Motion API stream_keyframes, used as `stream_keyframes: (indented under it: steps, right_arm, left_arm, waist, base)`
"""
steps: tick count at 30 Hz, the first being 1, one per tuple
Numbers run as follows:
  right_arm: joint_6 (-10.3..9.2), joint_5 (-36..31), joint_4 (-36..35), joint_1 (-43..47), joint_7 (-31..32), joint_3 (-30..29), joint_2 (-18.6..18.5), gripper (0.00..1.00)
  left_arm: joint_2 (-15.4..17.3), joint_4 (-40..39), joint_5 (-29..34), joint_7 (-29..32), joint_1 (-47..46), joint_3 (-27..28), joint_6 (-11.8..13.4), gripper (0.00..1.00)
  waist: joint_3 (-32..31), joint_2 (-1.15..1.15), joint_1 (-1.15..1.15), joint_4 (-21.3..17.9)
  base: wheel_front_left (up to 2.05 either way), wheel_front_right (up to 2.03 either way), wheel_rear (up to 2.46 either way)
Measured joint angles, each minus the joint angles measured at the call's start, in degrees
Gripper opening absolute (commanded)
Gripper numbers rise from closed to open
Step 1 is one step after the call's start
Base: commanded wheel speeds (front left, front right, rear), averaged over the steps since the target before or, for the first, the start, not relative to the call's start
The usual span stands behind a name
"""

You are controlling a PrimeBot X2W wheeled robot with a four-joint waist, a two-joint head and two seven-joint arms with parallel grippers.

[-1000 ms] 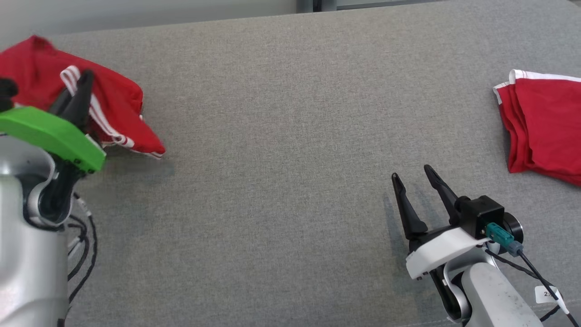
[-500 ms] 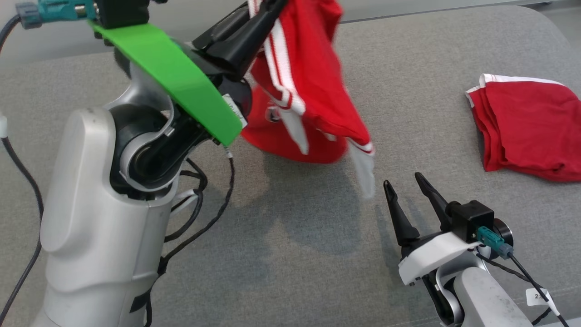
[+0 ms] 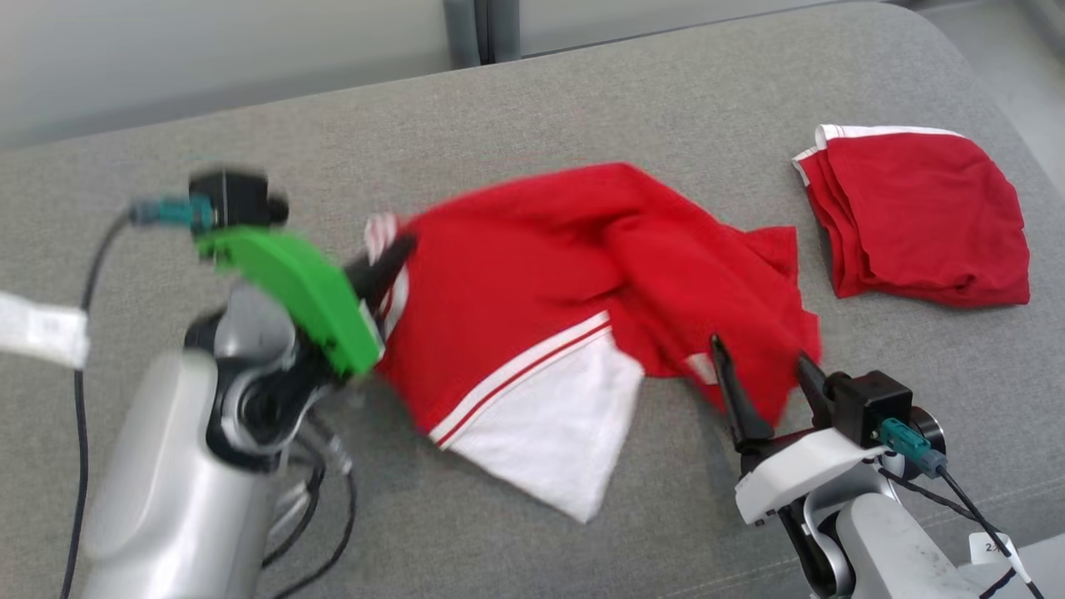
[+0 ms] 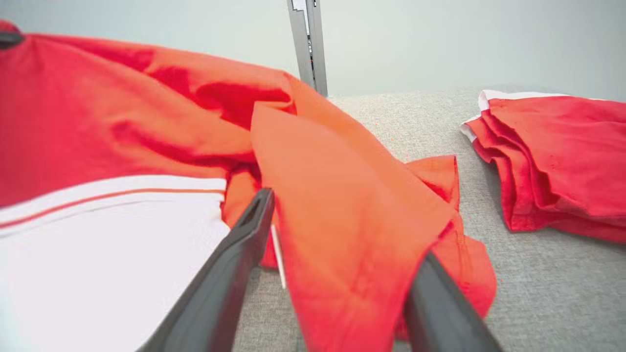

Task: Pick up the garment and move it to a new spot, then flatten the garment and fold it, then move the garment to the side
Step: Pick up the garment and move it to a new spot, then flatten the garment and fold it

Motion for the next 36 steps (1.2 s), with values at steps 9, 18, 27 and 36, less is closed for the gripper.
stream_keyframes:
  steps: [9,18,27,36]
  right_arm:
    - [-0.01,-0.01,-0.43,-0.03,0.00,-1.05,0.08,1.00]
    - [-0.05,-0.26,-0.70,-0.06,0.00,-1.77,0.11,1.00]
    - [-0.09,-0.54,-1.12,0.82,0.00,-2.78,0.19,1.00]
    - [-0.25,-0.69,-1.13,3.28,0.00,-3.23,0.22,1.00]
  left_arm:
    - [3.03,6.65,3.18,-4.68,5.00,4.02,1.40,0.14]
    - [3.79,5.93,7.13,-10.61,4.75,3.64,-0.23,1.00]
    - [0.49,-0.25,7.73,-18.39,12.07,3.41,-0.16,1.00]
    - [-1.09,-2.38,8.92,-18.25,21.61,-4.78,-1.44,1.00]
  waist:
    - [1.96,0.00,0.00,-0.51]
    - [2.14,0.00,0.00,1.16]
    - [1.26,0.00,0.00,2.46]
    - [0.79,0.00,0.00,4.49]
  base:
    - [0.00,0.00,0.00]
    - [0.00,0.00,0.00]
    - [0.00,0.00,0.00]
    - [0.00,0.00,0.00]
